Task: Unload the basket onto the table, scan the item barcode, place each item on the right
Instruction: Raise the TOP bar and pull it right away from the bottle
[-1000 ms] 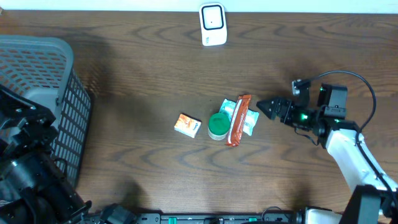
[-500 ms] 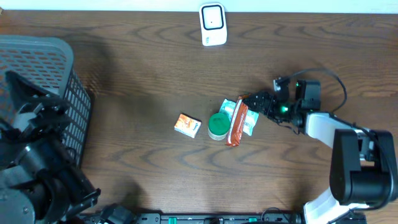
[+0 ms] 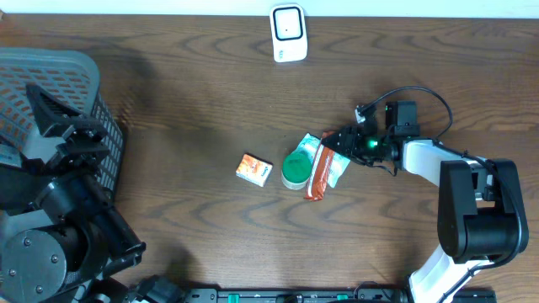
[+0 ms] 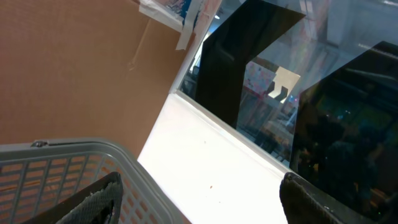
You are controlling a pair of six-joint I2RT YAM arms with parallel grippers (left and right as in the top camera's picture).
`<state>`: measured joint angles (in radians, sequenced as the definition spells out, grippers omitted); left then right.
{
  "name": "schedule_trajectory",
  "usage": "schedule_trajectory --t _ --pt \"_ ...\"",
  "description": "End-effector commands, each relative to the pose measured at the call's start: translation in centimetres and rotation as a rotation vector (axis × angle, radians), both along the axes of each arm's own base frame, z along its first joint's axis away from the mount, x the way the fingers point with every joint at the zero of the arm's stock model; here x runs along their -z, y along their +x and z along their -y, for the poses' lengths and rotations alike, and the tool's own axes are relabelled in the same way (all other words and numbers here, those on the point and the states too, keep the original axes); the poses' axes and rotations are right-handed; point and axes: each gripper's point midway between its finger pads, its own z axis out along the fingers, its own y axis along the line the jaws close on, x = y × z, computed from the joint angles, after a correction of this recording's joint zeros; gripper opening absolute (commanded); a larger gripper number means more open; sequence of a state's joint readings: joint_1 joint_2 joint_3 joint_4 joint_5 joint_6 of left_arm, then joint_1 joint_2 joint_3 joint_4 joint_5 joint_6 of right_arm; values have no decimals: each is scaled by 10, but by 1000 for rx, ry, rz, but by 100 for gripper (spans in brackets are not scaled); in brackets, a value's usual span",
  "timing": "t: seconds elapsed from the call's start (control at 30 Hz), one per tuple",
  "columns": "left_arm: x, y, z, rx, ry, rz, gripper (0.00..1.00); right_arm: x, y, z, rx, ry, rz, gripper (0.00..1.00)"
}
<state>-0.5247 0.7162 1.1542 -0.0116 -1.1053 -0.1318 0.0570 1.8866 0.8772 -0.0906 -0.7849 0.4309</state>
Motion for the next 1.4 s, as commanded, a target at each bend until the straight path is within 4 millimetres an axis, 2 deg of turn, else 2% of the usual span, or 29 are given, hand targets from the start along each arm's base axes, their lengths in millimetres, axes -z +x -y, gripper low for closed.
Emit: schedule_trajectory --t 0.0,0.1,0.2,0.3,0.37,0.43,0.53,0.67,0.73,0.8,0.97,1.07,1.33,1.37 --pt "-1 -2 -5 -20 -11 11 81 17 -7 6 -31 -81 -1 55" --pt "-1 -4 -10 -44 -11 11 81 16 -5 6 -30 -82 11 55" --pt "-1 -6 -15 -70 -10 11 81 17 -2 8 -25 -94 21 46" --pt "-1 -7 -20 -94 -10 11 81 16 -1 8 -38 -100 44 23" --pt "-1 -8 -22 -106 -10 10 81 15 1 9 -39 -100 53 1" --pt "-1 -9 -24 -113 -10 10 81 13 3 10 -35 -89 65 1" --pt "-1 -9 -24 -117 -10 10 81 -2 7 9 -61 3 114 1" --pt "-1 -9 -24 -117 -10 10 81 -46 3 12 -146 266 227 1" --pt "0 -9 -24 -117 -9 10 81 -68 -2 22 -193 385 314 1" --pt "-1 -9 -24 -117 -10 10 81 -81 -4 36 -183 458 341 1" --pt "0 -7 -24 -116 -8 6 81 -97 -6 56 -143 556 332 1" --pt "1 -5 -23 -117 -5 1 81 -104 -9 57 -132 617 280 1" --pt "4 3 -19 -117 6 -20 81 -104 -9 57 -70 670 116 1" --pt "5 6 -18 -117 9 -27 81 -104 -9 57 -47 689 55 1"
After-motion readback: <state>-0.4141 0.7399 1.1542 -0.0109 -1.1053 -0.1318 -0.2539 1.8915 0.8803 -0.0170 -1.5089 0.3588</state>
